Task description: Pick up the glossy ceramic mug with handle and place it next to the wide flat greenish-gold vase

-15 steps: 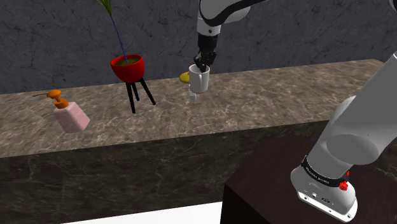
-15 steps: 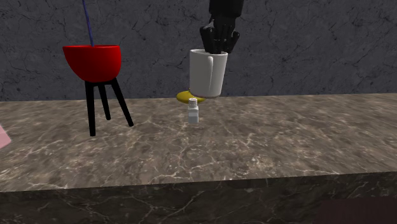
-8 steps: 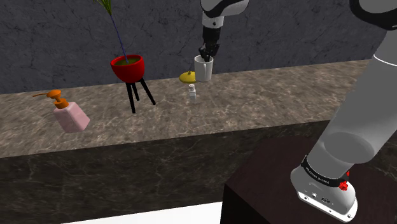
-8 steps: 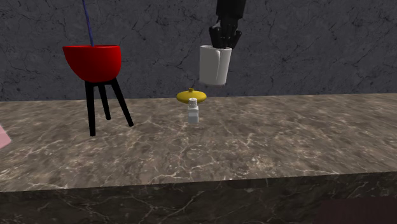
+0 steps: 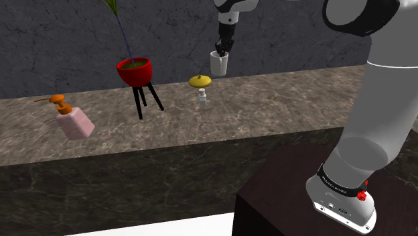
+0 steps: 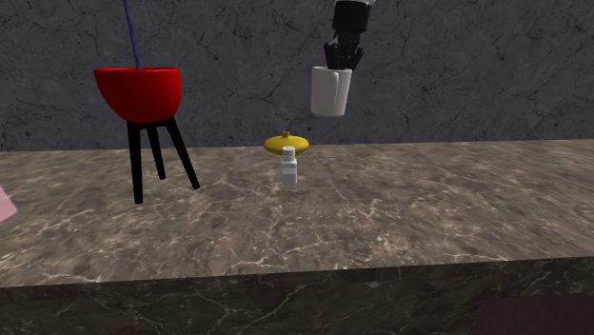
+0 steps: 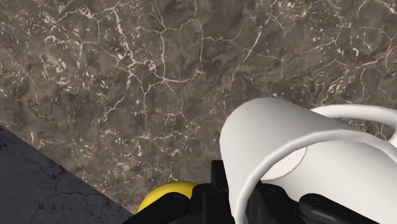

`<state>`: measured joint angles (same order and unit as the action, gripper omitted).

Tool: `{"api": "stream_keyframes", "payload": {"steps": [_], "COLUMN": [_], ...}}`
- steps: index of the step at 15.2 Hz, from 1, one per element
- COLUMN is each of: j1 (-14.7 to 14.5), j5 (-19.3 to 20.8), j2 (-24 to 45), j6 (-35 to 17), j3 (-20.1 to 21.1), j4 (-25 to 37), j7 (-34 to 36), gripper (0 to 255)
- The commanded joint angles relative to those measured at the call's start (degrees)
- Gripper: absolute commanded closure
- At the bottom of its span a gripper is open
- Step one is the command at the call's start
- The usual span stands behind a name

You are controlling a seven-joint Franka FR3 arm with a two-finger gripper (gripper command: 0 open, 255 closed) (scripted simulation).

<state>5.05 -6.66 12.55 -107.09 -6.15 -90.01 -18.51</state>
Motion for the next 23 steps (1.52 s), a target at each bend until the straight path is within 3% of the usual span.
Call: {"api": "stream_keyframes", "payload": {"steps": [1, 5, 23], "j1": [1.51, 4.96, 4.49], "j5": [-0.72, -2.29, -2.84], "j2": [3.98, 13.07, 13.54], "j6": [1.73, 6.6, -6.94], "j3": [-0.71, -1.61, -1.31], "j4": [5.49, 19.01, 5.86], "j7": [-2.11, -5.58, -7.07], "gripper": [255, 255, 255]}}
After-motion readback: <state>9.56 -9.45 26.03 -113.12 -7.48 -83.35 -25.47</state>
